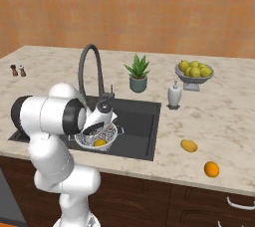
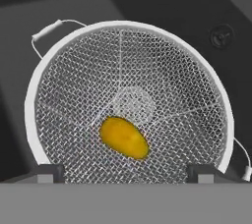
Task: Put the colander in the sink, put the orange, mango, mango in the colander, and turn on the sink faucet and pour water over the colander.
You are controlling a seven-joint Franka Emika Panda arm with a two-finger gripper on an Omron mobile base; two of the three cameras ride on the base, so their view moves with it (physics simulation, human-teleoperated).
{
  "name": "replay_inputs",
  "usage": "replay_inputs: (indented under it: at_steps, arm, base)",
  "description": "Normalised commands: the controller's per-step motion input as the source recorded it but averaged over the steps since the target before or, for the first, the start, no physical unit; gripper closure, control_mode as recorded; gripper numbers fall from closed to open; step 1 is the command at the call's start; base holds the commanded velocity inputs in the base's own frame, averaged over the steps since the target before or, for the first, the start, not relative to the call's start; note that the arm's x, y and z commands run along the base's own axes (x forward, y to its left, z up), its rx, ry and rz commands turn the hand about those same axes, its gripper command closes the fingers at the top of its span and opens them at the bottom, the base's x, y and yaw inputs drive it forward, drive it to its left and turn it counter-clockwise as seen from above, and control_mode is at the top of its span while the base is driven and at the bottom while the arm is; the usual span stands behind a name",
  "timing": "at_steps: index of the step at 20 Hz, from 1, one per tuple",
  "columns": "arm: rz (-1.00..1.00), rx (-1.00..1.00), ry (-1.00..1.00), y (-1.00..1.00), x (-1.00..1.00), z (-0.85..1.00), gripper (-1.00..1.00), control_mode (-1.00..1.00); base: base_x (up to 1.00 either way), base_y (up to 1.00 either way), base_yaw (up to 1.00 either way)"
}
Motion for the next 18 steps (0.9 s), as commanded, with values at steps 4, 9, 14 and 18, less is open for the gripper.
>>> replay_inputs:
  at_steps: [4,9,14,18]
  arm:
    - [-0.06,0.0,0.0,-0.38,-0.22,0.44,-1.0,-1.0]
    - [-0.1,0.0,0.08,-0.28,0.0,0.59,-1.0,-1.0]
    - [-0.14,0.0,0.19,-0.27,0.01,0.68,-1.0,-1.0]
    - [-0.14,0.0,0.15,-0.31,0.0,0.67,-1.0,-1.0]
  base:
    - [0.0,0.0,0.0]
    - [0.0,0.0,0.0]
    - [0.0,0.0,0.0]
    - [0.0,0.0,0.0]
